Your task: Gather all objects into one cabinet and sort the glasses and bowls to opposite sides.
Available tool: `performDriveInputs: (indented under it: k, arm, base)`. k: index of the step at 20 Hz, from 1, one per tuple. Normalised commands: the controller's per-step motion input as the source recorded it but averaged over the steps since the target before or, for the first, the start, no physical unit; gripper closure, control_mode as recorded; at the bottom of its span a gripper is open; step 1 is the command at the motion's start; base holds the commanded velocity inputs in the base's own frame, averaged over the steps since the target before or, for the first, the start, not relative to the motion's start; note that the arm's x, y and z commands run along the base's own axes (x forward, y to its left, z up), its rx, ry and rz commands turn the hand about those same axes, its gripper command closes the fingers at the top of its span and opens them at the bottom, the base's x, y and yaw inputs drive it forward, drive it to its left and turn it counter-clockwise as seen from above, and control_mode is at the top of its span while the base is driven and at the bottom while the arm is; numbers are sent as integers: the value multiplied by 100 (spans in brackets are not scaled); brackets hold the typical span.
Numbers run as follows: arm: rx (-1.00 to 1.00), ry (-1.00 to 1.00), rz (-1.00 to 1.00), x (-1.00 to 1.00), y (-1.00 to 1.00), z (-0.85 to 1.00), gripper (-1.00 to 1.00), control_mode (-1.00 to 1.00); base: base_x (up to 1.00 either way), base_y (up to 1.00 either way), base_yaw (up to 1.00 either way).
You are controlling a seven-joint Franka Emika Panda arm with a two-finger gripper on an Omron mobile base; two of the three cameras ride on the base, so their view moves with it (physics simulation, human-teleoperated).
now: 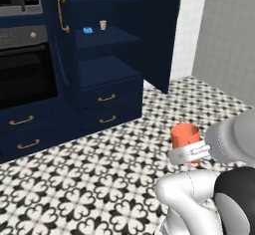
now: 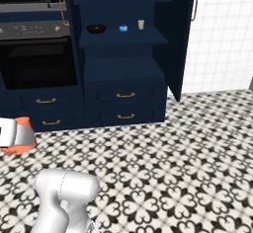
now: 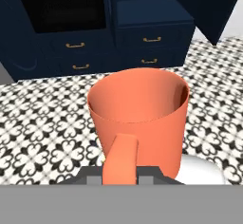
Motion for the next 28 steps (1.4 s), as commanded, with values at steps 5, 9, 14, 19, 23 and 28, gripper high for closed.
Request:
performDriveInputs:
  k: [5,9,14,19,23,28]
  arm:
    - [0,0,0,0,0,0,100,100]
    - [0,0,0,0,0,0,100,100]
    - [0,0,0,0,0,0,100,100]
    - [0,0,0,0,0,0,100,100]
    - [0,0,0,0,0,0,100,100]
    - [0,0,0,0,0,0,100,100]
  base:
    - [6,-59,39]
    - [40,-13,27]
    - [92,-34,14]
    - [72,-78,0]
    - [55,-59,1]
    - [90,-3,12]
